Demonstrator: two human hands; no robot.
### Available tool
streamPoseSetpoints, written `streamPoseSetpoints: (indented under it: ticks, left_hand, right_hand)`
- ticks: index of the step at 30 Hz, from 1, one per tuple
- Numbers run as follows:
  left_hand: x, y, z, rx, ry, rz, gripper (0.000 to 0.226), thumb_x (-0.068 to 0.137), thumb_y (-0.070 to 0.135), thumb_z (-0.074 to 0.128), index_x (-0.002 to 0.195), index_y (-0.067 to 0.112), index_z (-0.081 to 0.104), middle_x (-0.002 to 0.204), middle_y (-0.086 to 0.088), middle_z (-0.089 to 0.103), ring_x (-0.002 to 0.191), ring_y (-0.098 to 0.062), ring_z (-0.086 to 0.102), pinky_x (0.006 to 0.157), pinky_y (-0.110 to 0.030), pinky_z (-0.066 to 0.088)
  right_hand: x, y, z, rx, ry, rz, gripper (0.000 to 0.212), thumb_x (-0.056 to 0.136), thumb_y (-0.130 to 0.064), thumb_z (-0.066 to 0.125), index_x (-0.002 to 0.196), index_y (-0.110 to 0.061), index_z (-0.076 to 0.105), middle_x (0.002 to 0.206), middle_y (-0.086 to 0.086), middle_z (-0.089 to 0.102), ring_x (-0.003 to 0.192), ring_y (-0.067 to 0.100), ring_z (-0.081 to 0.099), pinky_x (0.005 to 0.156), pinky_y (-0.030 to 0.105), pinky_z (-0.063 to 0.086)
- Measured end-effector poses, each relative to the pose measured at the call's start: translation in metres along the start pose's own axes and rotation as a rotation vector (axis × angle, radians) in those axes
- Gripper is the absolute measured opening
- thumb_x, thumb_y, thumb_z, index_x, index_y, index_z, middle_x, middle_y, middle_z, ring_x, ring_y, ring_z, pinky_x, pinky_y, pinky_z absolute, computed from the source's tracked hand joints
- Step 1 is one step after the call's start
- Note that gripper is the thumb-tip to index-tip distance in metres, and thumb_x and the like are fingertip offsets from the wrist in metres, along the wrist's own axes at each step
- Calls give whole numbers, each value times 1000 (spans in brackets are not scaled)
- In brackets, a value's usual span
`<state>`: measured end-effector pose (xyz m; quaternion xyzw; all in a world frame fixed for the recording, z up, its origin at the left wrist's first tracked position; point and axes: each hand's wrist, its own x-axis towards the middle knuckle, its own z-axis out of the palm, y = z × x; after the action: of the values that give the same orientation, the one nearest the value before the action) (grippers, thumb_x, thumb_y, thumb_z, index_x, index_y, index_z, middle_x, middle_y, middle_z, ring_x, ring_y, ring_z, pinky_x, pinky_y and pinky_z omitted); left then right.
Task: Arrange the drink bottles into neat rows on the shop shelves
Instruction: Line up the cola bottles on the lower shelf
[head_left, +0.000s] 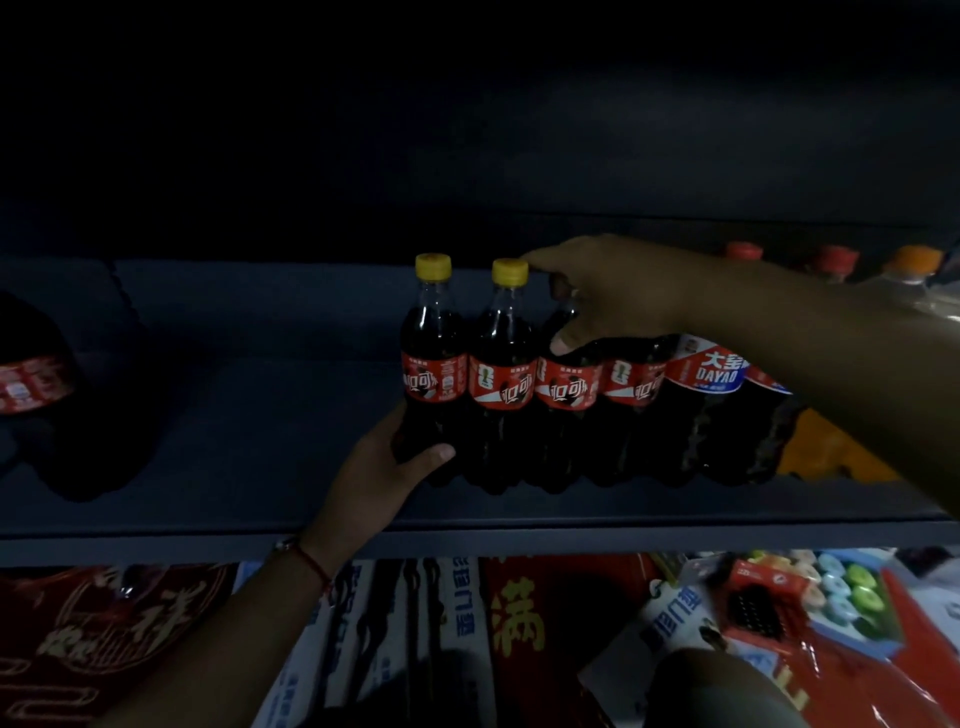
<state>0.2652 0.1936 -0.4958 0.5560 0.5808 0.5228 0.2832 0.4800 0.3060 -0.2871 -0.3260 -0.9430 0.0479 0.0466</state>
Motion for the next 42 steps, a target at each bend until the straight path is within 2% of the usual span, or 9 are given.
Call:
streamPoseSetpoints:
  ticks: [6,13,18,26,30,35,38,40,42]
  left_hand:
    - [-1,0,0,-2,4,-1,60,90,26,71,145,25,47,133,19,58,117,10,55,94,-5,42]
    - [0,-1,-2,-13,-14,-2,55,92,21,69,142,28,49,131,18,61,117,9,56,92,-6,43]
    - [0,-1,-2,-23,-26,2,59,92,24,69,145,29,46,132,24,59,122,7,54,96,-8,42]
    - [-12,16,-8,12,-49,13,60,95,31,64,148,34,37,133,33,50,118,20,48,99,-4,38]
    - [-38,32,-63,26,509,55,48,96,27,62,142,26,48,126,27,52,107,27,48,87,2,38]
    - [-61,24,-198,-60,1255,77,25,101,26,55,124,17,59,119,3,62,109,-9,59,96,-25,47]
    - [-53,5,-282,-196,1327,-96,32,99,35,52,125,15,55,125,-9,60,116,-27,57,100,-42,48]
    - [-43,2,-319,-319,1156,-159,40,101,41,47,122,9,57,116,-6,62,113,-28,59,87,-31,51]
    - [-32,2,-339,-415,932,-254,53,102,50,38,135,12,53,130,-4,58,123,-24,53,96,-28,45]
  right_hand:
    - [-4,-10,6,64,65,32,107,70,-54,78,153,-34,13,151,0,36,136,19,37,109,35,38]
    - [3,-27,12,30,185,9,72,72,-41,82,133,-27,47,109,-2,63,94,16,60,80,33,52]
    - [4,-26,17,8,221,7,77,72,-45,80,137,-26,45,110,-3,63,94,15,60,79,30,49]
    - [9,-31,16,-186,219,17,88,78,-60,67,150,-28,27,138,2,47,127,24,44,112,42,27]
    - [25,-77,24,-234,481,-198,72,85,-56,61,144,-21,41,136,5,49,128,26,43,118,41,10]
    - [79,-199,51,258,292,-368,65,85,-58,58,141,-29,42,138,-4,45,122,17,46,102,36,40]
    - [131,-281,71,492,169,-361,69,86,-47,64,146,-25,36,144,1,41,128,19,45,103,36,42]
    - [165,-327,82,644,153,-307,77,85,-45,67,148,-20,30,147,6,40,132,24,44,105,36,40]
    - [191,-359,92,848,142,-206,88,83,-44,69,152,-17,22,150,8,38,134,28,42,106,37,38]
